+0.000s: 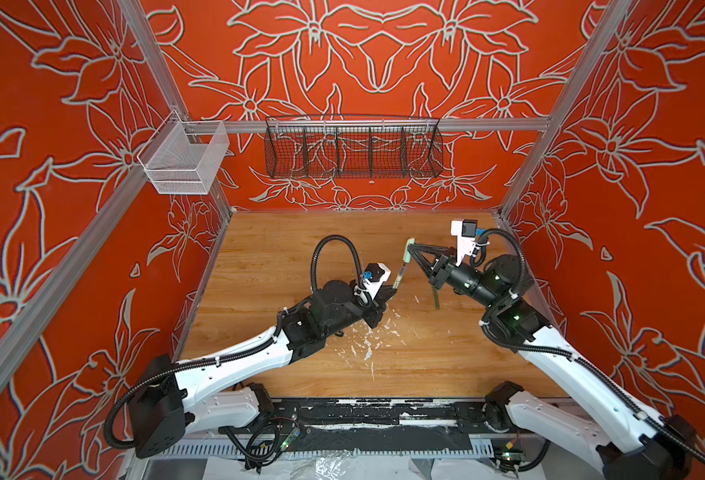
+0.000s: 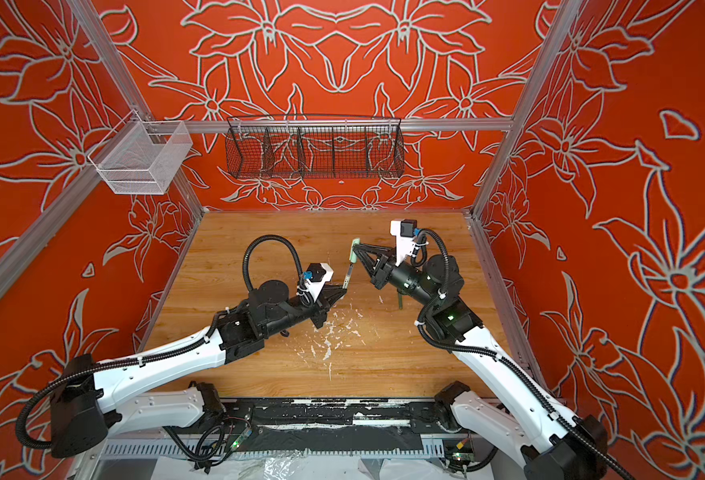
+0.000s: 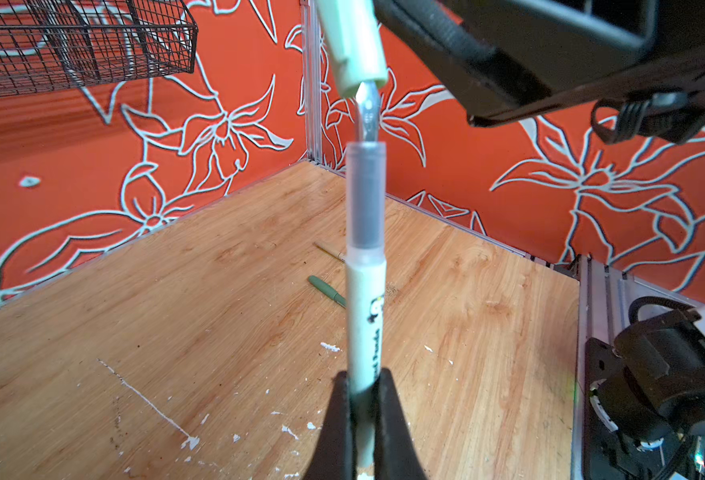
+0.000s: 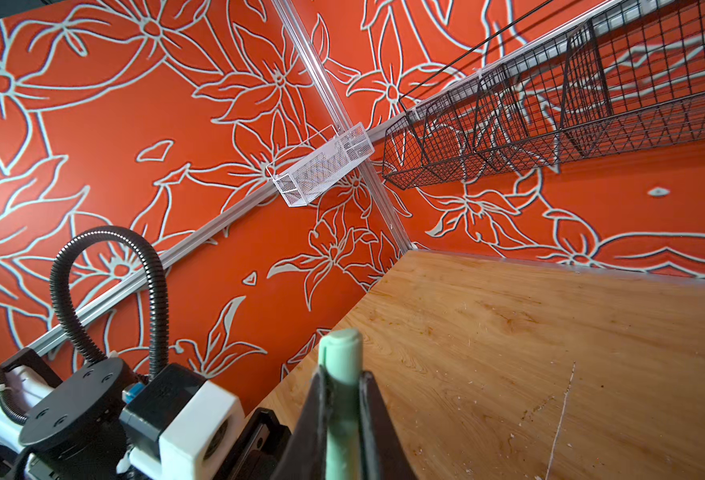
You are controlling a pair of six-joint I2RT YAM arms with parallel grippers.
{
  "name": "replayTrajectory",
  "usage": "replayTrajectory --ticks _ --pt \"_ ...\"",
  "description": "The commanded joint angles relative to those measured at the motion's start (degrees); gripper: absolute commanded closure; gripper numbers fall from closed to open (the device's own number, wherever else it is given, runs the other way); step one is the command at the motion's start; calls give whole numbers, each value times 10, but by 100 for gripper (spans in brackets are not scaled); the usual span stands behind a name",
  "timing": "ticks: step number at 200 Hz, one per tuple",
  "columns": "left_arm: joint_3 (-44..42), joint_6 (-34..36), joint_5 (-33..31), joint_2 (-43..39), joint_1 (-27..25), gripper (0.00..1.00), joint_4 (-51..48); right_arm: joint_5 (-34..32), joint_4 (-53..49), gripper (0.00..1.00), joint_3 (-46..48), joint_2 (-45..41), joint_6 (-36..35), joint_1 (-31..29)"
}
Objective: Insert the pens into the pen caps
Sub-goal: 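Lower the cap with the right gripper onto the pen nib held by the left gripper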
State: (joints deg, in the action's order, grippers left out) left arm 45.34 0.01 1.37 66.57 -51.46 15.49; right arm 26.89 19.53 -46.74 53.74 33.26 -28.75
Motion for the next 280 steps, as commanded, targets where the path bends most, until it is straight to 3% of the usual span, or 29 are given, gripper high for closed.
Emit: replayTrajectory --ticks 1,100,187,235,280 --pt "16 4 1 -4 -5 100 1 8 16 100 4 4 2 -5" --pt "15 3 1 -13 -5 100 6 -7 17 100 35 -17 3 -8" --pt "19 0 -5 -11 -5 100 19 -17 77 100 75 -28 32 -14" --pt "17 4 -4 -23 -5 100 13 -28 -16 100 45 -43 -28 -14" --pt "19 3 4 -21 -4 100 17 -17 47 100 68 -43 -4 -14"
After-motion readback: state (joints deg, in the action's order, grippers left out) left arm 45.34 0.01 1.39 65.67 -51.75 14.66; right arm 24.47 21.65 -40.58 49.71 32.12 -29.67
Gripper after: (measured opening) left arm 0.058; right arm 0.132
